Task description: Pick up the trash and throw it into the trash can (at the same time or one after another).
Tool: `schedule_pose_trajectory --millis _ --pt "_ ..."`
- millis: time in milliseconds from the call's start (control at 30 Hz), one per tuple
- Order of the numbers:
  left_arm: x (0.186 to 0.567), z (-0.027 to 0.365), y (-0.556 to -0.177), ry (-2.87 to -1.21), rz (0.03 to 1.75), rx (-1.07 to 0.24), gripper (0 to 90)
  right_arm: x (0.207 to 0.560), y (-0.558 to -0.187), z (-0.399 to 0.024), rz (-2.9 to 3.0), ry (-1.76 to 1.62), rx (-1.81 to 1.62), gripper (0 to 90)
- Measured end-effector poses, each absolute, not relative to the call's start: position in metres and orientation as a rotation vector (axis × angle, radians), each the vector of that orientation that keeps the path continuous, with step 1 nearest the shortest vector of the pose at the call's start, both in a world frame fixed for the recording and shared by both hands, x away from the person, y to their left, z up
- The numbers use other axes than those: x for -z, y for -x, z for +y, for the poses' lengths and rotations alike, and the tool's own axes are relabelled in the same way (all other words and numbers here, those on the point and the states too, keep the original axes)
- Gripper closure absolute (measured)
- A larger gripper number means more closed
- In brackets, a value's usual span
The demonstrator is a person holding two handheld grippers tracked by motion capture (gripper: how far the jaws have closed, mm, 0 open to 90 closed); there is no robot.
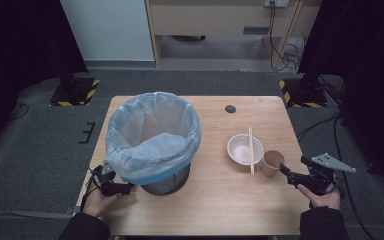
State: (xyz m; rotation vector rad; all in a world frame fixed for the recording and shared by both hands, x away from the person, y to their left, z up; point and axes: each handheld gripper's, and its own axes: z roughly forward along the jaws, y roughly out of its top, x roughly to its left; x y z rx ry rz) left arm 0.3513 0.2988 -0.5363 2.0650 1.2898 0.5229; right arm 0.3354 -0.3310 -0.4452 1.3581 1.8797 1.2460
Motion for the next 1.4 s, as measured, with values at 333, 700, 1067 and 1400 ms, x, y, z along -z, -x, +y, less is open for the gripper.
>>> schedule_pose_trajectory --millis 333,700,1067,1400 --pt "0.536 0.299 -0.351 -2.065 1.291 -0.523 0.0 0.449 -0.356 -0.313 1.900 -1.336 -1.232 6.8" --pt "0.536 0.299 -0.351 -2.064 1.291 -0.523 0.0 0.471 -0.367 -0.304 1.950 -1.366 -1.173 4.5" --pt "0.536 0.299 -0.351 -2.065 1.290 -0.522 0.0 0.486 -0.368 -0.300 2.016 -1.376 -1.096 4.2" --pt "0.536 0.299 -0.351 -2.065 1.291 -0.522 0.0 0.495 -0.374 -0.299 2.044 -1.395 -1.072 5.1"
